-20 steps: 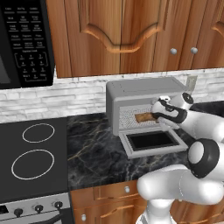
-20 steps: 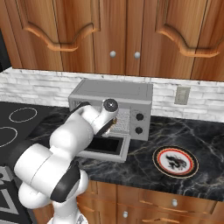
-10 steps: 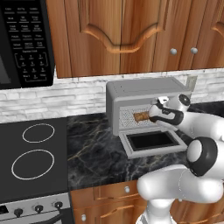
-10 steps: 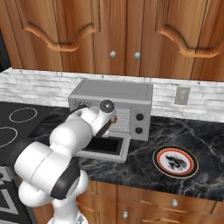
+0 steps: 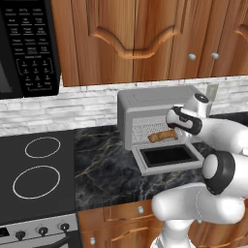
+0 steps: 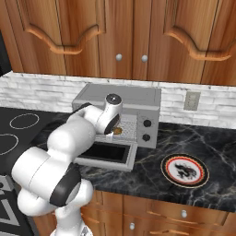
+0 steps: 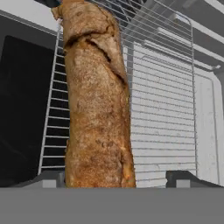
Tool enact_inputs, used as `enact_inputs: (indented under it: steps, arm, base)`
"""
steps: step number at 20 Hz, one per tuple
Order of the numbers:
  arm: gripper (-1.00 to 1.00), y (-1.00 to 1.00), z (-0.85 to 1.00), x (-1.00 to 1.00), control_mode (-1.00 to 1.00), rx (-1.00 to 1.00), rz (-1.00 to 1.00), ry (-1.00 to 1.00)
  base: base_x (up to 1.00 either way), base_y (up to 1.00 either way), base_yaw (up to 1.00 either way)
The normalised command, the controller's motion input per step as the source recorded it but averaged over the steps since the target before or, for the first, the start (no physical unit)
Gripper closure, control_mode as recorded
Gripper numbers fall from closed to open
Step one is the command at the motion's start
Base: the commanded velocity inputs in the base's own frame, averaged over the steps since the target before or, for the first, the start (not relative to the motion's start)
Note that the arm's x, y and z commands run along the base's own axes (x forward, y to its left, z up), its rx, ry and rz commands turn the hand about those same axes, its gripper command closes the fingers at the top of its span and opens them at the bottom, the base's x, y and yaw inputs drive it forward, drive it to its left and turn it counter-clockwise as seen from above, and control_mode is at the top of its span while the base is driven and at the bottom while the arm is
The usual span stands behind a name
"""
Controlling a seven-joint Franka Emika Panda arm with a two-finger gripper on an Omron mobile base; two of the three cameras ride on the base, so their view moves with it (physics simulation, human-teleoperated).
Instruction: Pull the toaster oven rack outwards. Pick up the baguette from the plate and place it on the toaster oven rack. Close the toaster oven door fully and set the temperature to the lowest setting.
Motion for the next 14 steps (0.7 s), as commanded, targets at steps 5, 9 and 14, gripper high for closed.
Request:
enact_inputs:
  steps: [5, 9, 14]
  arm:
    - [-1.00, -0.01, -0.03, -0.07, -1.00, 0.05, 0.00, 0.05]
    - [-1.00, -0.04, 0.01, -0.33, -1.00, 0.09, 0.00, -0.06]
    - [-1.00, -0.13, 0.20, -0.63, -1.00, 0.12, 0.00, 0.00]
  base:
    - [0.00, 0.00, 0.00]
    - [0.00, 0.00, 0.00]
    - [0.00, 0.00, 0.00]
